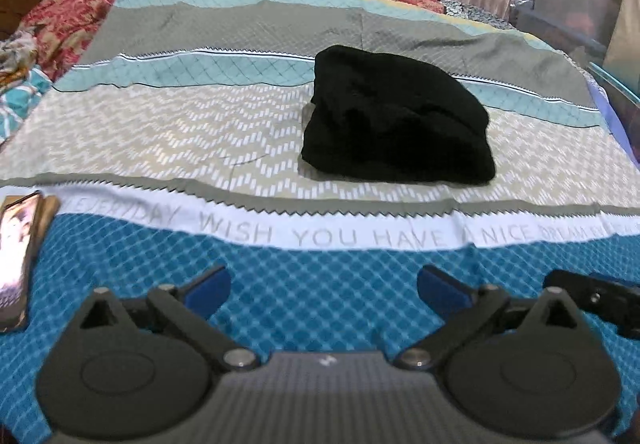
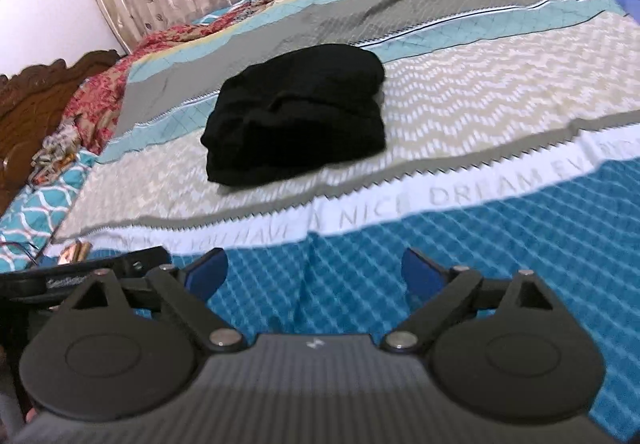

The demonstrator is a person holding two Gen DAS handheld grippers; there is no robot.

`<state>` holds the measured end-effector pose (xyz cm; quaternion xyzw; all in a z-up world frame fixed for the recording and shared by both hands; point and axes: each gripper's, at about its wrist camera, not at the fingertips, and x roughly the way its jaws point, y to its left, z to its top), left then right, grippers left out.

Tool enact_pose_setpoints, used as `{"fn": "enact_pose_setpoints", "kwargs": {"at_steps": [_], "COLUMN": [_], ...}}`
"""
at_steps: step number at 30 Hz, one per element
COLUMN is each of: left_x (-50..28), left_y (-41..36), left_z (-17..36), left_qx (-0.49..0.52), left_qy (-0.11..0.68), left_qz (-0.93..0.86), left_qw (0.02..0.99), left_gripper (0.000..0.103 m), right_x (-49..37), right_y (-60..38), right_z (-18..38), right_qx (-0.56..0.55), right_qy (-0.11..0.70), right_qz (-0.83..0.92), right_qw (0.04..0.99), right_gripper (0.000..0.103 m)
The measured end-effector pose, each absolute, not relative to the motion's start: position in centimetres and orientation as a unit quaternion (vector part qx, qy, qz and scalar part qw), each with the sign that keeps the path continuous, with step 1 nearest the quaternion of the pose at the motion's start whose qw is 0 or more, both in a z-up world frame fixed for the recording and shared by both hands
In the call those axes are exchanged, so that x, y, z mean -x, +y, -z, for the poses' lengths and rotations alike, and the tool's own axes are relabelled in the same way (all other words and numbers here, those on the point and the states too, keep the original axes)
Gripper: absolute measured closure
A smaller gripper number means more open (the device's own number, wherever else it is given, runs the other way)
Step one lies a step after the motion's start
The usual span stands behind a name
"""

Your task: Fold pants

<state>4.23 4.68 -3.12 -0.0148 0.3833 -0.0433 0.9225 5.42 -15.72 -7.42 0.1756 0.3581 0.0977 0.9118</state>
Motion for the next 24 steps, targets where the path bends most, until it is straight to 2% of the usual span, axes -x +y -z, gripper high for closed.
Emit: {"fn": "enact_pose_setpoints", "kwargs": {"at_steps": [7, 15, 24], "left_x": [-1.6, 0.4, -0.1], "left_y": [3.7, 2.4, 2.3], "left_z": [0.6, -0.6, -0.4], "left_qx": [-0.021, -0.055, -0.057], "left_qy": [0.362, 0.31, 0.35], "left_qz": [0.018, -0.016, -0.016], "left_qw": [0.932, 0.949, 0.935], "left_gripper": [0.0, 0.0, 0.0], "right_x": [-3.1, -1.0, -0.9], "right_y": [-15.9, -15.2, -16.0], "right_z": [5.5, 5.7, 6.1], "right_qx": [-0.158, -0.182, -0.21], "right_qy": [0.342, 0.364, 0.358], "right_qz": [-0.088, -0.105, -0.051], "right_qw": [0.922, 0.907, 0.909], "right_gripper": [0.004, 0.002, 0.002]}}
